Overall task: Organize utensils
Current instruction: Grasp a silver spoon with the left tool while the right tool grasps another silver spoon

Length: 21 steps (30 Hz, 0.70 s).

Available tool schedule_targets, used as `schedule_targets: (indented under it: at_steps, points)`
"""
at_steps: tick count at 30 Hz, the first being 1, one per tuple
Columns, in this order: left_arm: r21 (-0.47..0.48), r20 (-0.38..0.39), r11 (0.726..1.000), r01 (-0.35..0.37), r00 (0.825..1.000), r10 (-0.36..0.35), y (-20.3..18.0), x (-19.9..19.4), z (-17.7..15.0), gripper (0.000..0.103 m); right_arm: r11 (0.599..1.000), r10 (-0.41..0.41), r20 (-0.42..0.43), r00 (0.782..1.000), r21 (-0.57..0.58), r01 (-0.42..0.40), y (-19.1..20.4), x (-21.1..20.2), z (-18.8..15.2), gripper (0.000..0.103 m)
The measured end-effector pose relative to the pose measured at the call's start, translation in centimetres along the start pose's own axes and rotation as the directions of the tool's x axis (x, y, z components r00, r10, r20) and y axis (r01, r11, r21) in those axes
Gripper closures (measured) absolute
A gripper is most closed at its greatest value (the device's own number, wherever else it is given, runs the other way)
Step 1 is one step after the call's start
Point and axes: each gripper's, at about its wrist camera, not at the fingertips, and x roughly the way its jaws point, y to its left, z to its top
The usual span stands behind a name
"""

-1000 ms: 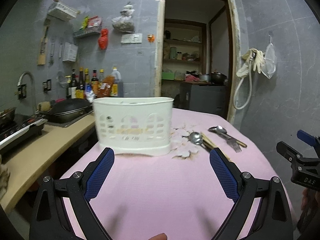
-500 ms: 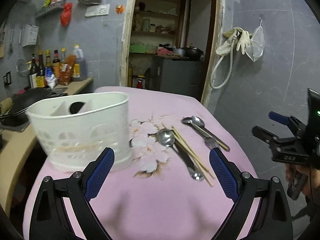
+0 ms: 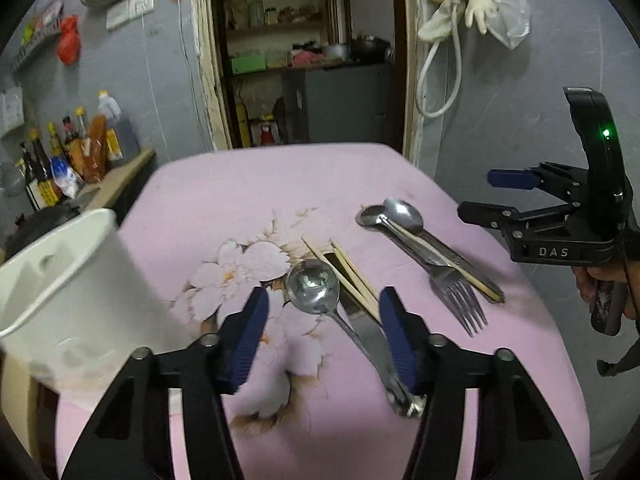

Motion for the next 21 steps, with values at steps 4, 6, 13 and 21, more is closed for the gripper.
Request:
schedule_targets:
  at_steps: [4, 6, 13, 21]
  points:
    - [-0.015, -0.056, 1.000, 0.003, 0.998, -0.004, 1.1, 2.4, 0.0, 0.068, 0.999, 0.036, -0.049, 0.998, -0.031, -0.038, 0.2, 2.2, 0.5, 0.051]
    - [-0.042, -0.081, 0.999, 0.019, 0.997, -0.022, 2.0, 3.4, 0.0, 0.071, 0.997, 0.042, -0.075, 0.996, -0.057, -0.046, 0.4, 3.0, 0.6, 0.056]
    - [-0.058, -0.109, 0.998, 0.014, 0.994, -0.020, 3.0, 5.5, 0.8, 0.071, 0.995, 0.080, -0.105, 0.991, -0.048, -0.085, 0.0, 4.3, 0.4, 0.062]
    - [-0.073, -0.184, 0.996, 0.049, 0.981, -0.062, 3.2, 7.4, 0.5, 0.071, 0.992, 0.111, -0.122, 0.986, -0.046, -0.117, 0.2, 5.3, 0.7, 0.068]
